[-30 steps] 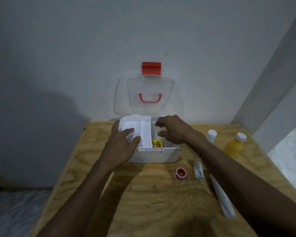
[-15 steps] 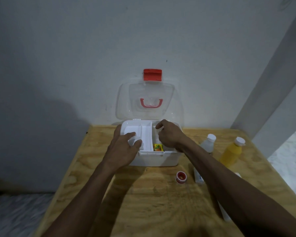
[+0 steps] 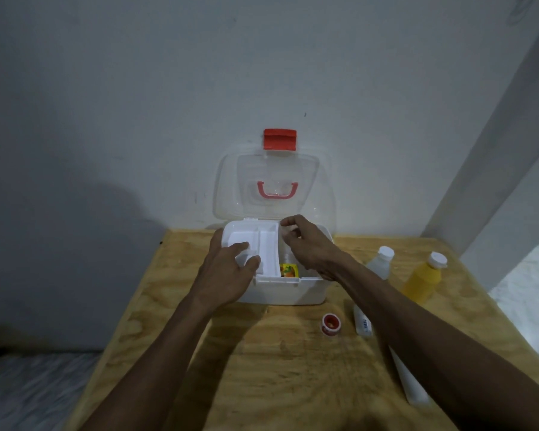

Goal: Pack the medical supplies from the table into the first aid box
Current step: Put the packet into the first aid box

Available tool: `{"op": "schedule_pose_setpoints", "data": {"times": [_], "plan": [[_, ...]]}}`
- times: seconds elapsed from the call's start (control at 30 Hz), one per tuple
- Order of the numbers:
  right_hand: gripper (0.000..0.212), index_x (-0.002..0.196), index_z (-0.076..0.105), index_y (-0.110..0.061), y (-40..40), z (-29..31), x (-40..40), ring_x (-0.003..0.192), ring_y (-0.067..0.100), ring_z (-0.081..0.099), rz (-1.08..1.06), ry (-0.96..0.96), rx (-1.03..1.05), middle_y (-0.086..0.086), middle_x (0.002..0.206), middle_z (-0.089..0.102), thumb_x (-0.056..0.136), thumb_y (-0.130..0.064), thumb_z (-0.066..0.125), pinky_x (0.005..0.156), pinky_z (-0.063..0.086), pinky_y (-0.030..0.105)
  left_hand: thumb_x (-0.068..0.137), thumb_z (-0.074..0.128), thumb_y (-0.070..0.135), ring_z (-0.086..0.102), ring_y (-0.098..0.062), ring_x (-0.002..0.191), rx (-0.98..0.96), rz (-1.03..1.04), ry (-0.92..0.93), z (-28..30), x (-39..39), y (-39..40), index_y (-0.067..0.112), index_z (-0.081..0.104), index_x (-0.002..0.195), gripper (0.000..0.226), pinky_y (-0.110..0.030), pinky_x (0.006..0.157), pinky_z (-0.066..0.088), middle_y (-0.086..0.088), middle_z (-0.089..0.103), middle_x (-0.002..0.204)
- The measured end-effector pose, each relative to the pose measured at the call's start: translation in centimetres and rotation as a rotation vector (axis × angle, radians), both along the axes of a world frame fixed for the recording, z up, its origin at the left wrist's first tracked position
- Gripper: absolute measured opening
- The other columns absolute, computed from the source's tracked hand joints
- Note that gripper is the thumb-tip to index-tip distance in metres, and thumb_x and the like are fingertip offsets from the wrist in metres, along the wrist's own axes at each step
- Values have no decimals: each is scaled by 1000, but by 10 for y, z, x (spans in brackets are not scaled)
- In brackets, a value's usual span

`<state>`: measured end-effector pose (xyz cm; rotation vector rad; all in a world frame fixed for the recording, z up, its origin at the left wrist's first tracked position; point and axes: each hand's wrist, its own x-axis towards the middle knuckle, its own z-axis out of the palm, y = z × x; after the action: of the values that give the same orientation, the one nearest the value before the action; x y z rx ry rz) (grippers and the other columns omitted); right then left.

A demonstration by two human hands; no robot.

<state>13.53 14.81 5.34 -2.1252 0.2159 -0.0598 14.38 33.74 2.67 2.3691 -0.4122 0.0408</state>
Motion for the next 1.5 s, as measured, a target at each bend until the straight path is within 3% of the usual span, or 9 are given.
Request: {"op": "schedule_pose_setpoints", "data": {"times": [0.2,0.33,0.53,0.93,1.13,1.27,1.37,1.43,1.5], "plan": [[32,134,43,-20,3,1,-1,80,8,51,59,10,24,-3,113,51,103,-30,40,54,42,18,93,54,45,41,-25,134,2,9,1,1,-1,-1,20,54,135,49,-36,103,42,0,23,157],[33,134,43,-20,6,1,1,80,9,52,72,17,33,-1,111,51,104,-30,38,58,44,22,93,54,45,43,-26,133,4,10,11,0,1,0,20,54,135,49,-38,103,42,0,23,157],[33,136,41,-19,6,1,2,108,17,49,114,31,66,-1,122,46,104,-28,39,73,45,25,93,55,46,41,-26,134,2,14,14,-1,2,-1,20,54,135,50,-39,105,41,0,22,158],[35,137,40,-20,5,1,2,114,19,48,118,34,76,8,136,48,104,-29,40,84,45,30,94,53,46,42,-26,133,17,1,11,-2,2,-1,21,52,136,50,-39,104,42,-1,23,157],[30,130,52,-21,1,17,-13,87,5,55,33,-137,-57,3,122,60,101,-27,45,66,43,17,91,51,54,39,-33,136,54,4,36,-3,5,4,24,52,138,56,-50,109,40,-1,19,160],[25,120,62,-20,-13,35,-53,88,7,61,-75,-310,-82,-4,108,66,97,-27,54,69,45,17,92,47,59,23,-35,145,117,42,-7,-3,1,5,30,47,142,58,-54,113,30,-3,10,164],[22,113,66,-19,-30,35,-93,89,-2,61,-147,-414,-119,-10,103,68,94,-26,59,73,44,7,91,44,61,14,-32,148,174,94,-90,2,-7,3,31,42,144,60,-57,115,22,-3,9,164],[19,110,68,-19,-42,27,-118,87,-8,61,-210,-447,-138,-12,97,69,93,-24,61,73,43,2,93,42,60,15,-31,148,181,139,-193,5,-16,-1,28,42,144,60,-57,116,19,-7,15,163],[14,105,68,-20,-53,16,-140,85,-13,60,-300,-458,-141,-15,90,68,91,-22,63,71,42,2,93,44,55,30,-32,141,61,172,-352,10,-35,-7,20,49,137,57,-54,112,27,-12,33,154]]}}
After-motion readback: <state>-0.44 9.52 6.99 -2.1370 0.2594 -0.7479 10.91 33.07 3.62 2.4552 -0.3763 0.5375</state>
